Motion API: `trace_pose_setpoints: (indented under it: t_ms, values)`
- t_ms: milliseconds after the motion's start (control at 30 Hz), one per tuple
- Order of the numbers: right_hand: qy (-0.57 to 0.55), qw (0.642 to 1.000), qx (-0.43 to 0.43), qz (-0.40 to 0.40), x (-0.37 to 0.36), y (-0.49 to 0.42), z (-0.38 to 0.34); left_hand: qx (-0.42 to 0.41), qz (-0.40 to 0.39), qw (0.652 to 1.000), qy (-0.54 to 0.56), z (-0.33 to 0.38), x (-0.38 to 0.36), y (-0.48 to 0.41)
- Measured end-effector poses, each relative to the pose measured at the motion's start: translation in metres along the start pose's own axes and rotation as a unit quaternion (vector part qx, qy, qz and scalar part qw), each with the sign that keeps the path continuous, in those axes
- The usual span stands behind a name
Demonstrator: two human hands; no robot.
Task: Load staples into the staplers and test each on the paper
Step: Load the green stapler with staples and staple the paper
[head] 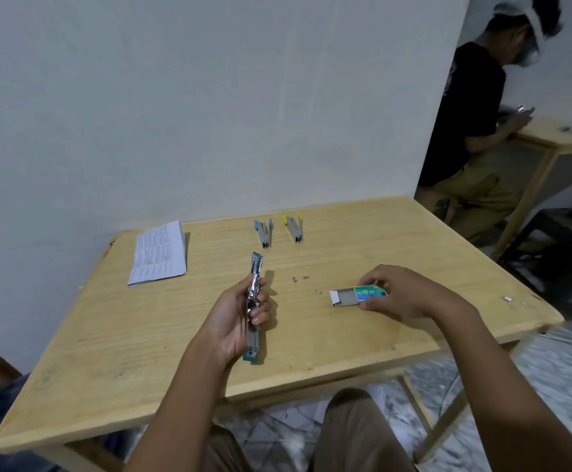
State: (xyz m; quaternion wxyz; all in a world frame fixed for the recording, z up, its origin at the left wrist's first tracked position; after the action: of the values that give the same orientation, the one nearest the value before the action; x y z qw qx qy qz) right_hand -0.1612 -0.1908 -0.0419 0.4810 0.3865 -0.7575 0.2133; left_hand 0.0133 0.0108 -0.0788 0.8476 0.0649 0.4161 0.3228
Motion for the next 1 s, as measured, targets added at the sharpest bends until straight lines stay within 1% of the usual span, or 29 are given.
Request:
trace_pose_setpoints:
  t_ms: [67, 167, 333, 467, 667, 867, 1000]
  values:
    - [0.003, 1.000, 0.013, 0.017, 0.010, 0.002, -0.008, 0.000, 0.000, 1.000, 0.000, -0.001, 0.001, 0.000]
    - [0.035, 0.998, 0.047, 0.027, 0.024, 0.001, -0.026, -0.002, 0.002, 1.000, -0.006, -0.001, 0.004, -0.001]
    - [0.068, 0.994, 0.080, 0.015, 0.025, -0.005, -0.047, 0.007, -0.003, 1.000, 0.001, -0.003, 0.006, -0.003]
    - [0.059, 0.996, 0.068, 0.011, 0.020, -0.008, -0.042, 0.002, 0.003, 1.000, -0.002, -0.003, 0.005, -0.002]
    - [0.043, 0.999, 0.003, 0.000, 0.001, -0.007, -0.016, 0.000, 0.010, 1.000, -0.009, -0.002, 0.005, -0.002]
    - [0.016, 0.998, 0.034, 0.059, -0.005, -0.011, -0.030, -0.001, 0.013, 1.000, -0.016, -0.002, 0.007, -0.004]
    - [0.012, 0.996, 0.028, 0.087, -0.015, -0.014, -0.039, -0.002, 0.016, 1.000, -0.017, -0.003, 0.007, -0.003]
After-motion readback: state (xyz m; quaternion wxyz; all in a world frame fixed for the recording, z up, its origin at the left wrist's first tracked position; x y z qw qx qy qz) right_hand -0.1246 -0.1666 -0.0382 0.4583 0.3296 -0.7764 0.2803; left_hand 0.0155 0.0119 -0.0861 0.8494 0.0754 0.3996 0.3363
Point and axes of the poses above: each hand's wrist, its own y-axis away from the middle knuckle, its own x-axis out of the back of the hand, z = x × y, the point moved 6 cm from there along -y, towards the middle knuckle, and after that the axes turned 7 degrees about z, right-handed, at the moved point
